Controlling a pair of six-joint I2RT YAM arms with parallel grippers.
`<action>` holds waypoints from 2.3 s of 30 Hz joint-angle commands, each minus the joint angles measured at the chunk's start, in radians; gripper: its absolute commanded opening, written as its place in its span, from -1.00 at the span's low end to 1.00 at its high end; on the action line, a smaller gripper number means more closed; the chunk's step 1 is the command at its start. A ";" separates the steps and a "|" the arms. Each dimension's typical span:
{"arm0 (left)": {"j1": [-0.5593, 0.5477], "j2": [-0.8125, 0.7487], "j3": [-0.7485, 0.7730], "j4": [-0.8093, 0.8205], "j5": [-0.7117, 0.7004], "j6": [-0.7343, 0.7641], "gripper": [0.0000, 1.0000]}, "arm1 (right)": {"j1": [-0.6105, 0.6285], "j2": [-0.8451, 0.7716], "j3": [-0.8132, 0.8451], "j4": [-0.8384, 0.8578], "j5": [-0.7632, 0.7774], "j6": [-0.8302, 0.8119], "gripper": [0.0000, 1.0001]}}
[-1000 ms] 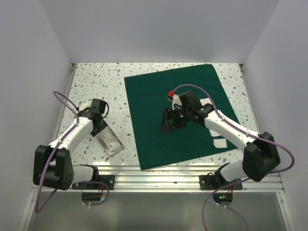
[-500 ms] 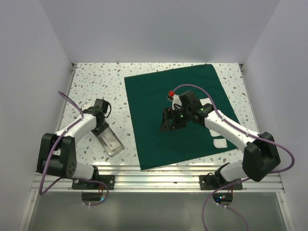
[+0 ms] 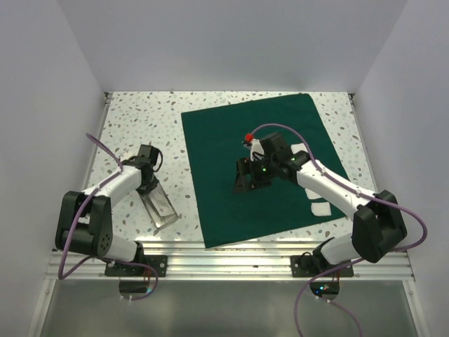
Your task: Prepare the surgical pack
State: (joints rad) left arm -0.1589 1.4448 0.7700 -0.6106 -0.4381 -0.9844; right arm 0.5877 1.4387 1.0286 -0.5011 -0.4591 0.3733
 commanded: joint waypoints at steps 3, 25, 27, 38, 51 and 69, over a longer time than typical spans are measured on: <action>0.007 -0.058 -0.031 0.026 0.009 -0.005 -0.95 | -0.005 0.006 0.031 0.016 -0.004 -0.013 0.54; 0.001 -0.247 -0.144 0.049 0.153 0.066 -1.00 | -0.003 0.025 0.028 0.044 -0.015 0.015 0.54; -0.001 -0.270 -0.152 0.060 0.157 0.062 -1.00 | -0.005 0.026 0.027 0.049 -0.019 0.016 0.54; -0.005 -0.278 -0.159 0.095 0.168 0.052 -1.00 | -0.003 0.028 0.025 0.050 -0.016 0.018 0.54; -0.005 -0.190 -0.153 0.103 0.165 0.066 -0.42 | -0.003 0.032 0.027 0.047 -0.024 0.015 0.54; -0.031 -0.500 -0.202 0.003 0.381 0.061 -1.00 | -0.003 0.020 0.031 0.022 0.003 0.018 0.55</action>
State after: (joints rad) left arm -0.1776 1.0077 0.6132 -0.6151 -0.1852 -0.9264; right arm 0.5877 1.4685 1.0290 -0.4793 -0.4625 0.3847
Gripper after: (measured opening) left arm 0.093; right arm 0.772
